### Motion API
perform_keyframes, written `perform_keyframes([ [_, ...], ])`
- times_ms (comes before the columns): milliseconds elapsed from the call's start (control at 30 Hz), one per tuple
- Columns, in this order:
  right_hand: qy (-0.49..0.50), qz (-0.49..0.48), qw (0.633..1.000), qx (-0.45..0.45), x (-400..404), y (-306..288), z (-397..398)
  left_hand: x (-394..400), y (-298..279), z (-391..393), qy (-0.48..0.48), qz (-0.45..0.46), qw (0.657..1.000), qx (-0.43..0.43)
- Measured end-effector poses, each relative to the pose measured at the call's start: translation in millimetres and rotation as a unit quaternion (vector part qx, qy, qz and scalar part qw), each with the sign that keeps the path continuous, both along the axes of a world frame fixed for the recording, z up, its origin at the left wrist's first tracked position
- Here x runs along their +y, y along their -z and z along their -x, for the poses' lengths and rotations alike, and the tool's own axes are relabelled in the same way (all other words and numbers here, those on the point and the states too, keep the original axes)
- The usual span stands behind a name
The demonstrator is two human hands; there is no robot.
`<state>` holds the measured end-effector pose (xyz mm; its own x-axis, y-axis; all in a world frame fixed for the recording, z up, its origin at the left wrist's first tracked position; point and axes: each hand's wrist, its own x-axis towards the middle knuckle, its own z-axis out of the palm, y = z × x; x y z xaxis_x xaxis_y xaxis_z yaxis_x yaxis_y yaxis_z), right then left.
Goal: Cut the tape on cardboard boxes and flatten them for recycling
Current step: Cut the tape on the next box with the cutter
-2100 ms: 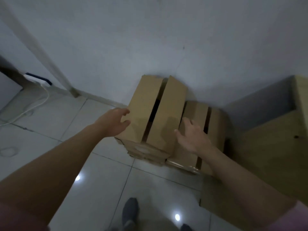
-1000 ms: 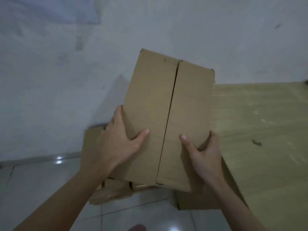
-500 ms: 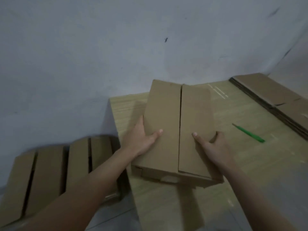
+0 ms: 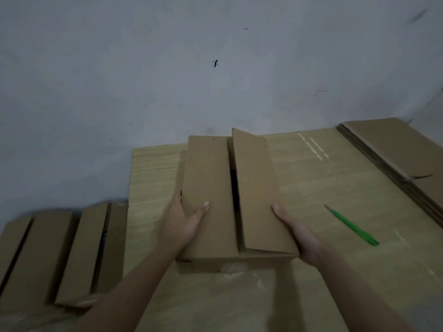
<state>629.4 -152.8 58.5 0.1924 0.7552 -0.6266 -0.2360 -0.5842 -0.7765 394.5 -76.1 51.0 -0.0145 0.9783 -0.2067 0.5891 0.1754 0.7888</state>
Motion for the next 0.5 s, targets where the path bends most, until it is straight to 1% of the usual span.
perform_keyframes([
  [67,-0.007,0.01,0.999,0.042,-3.1,7.2,-2.5,0.4,2.7,-2.9,-0.001,0.003,1.0,0.005],
  [200,0.022,0.017,0.996,0.081,1.9,6.3,-3.7,2.6,4.0,-5.2,-0.014,0.019,1.0,-0.001],
  [300,0.007,0.041,0.993,0.11,9.0,-0.2,-11.0,3.6,4.4,-7.6,-0.021,0.026,0.999,0.012],
  [400,-0.016,0.046,0.995,0.087,27.2,-14.8,-23.9,11.9,0.0,-16.6,-0.028,0.029,0.999,0.01],
  [500,-0.059,0.015,0.998,0.034,50.0,-45.1,-40.4,20.1,-8.2,-31.6,-0.038,0.019,0.999,-0.031],
])
